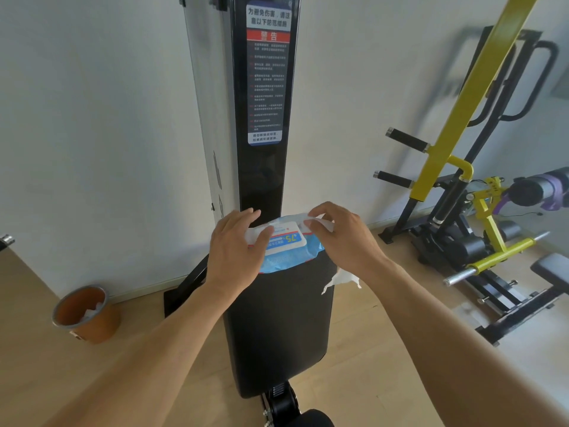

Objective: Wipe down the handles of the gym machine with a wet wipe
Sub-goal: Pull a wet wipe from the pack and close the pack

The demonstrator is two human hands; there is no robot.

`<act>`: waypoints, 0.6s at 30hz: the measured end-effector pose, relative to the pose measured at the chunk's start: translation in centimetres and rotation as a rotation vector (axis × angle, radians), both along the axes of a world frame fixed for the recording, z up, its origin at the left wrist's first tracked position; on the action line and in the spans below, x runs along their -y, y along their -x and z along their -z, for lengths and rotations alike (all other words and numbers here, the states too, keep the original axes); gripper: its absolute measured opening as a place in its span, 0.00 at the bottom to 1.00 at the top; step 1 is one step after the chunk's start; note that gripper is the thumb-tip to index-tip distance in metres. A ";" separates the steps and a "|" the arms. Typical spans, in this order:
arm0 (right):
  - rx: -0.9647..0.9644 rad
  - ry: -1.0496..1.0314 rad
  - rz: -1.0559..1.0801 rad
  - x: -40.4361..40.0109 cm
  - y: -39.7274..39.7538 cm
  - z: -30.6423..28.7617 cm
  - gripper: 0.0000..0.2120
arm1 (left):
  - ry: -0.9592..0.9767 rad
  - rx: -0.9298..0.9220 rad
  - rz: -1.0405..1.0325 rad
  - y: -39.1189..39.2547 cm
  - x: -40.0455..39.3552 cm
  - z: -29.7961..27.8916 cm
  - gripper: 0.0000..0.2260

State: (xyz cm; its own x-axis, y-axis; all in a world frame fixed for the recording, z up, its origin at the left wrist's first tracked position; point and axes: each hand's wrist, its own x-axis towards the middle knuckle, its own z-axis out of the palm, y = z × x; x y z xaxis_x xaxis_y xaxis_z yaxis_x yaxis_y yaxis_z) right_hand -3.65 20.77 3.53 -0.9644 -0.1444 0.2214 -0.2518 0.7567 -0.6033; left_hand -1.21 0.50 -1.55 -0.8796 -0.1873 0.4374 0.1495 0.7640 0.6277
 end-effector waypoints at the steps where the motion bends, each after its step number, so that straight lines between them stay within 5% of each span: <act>1: 0.026 0.057 0.019 -0.2 -0.4 -0.2 0.05 | -0.003 -0.028 0.000 -0.1 -0.1 -0.3 0.26; 6: 0.082 0.451 0.102 -1.8 -3.6 -1.6 0.11 | -0.260 -0.254 0.172 -3.5 -3.8 -2.6 0.19; 11: 0.109 0.734 0.100 -5.1 -7.5 -2.9 0.12 | -0.593 0.196 0.573 -6.3 -9.6 -2.6 0.25; 15: 0.152 0.730 0.239 -8.5 -9.6 -1.7 0.17 | -0.667 0.385 0.627 -6.8 -13.5 -1.1 0.04; 18: 0.173 0.697 0.330 -12.2 -11.1 0.1 0.10 | -0.840 0.506 0.651 -8.3 -16.9 0.0 0.06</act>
State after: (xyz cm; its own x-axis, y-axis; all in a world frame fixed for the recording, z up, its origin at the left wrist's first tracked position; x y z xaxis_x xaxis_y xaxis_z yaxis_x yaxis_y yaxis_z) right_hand 7.49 32.98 3.40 -0.9623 0.2721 -0.0013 0.0605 0.2090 -0.9760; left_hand 7.08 17.35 -1.58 -0.9538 0.2985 -0.0355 -0.0518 -0.0467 0.9976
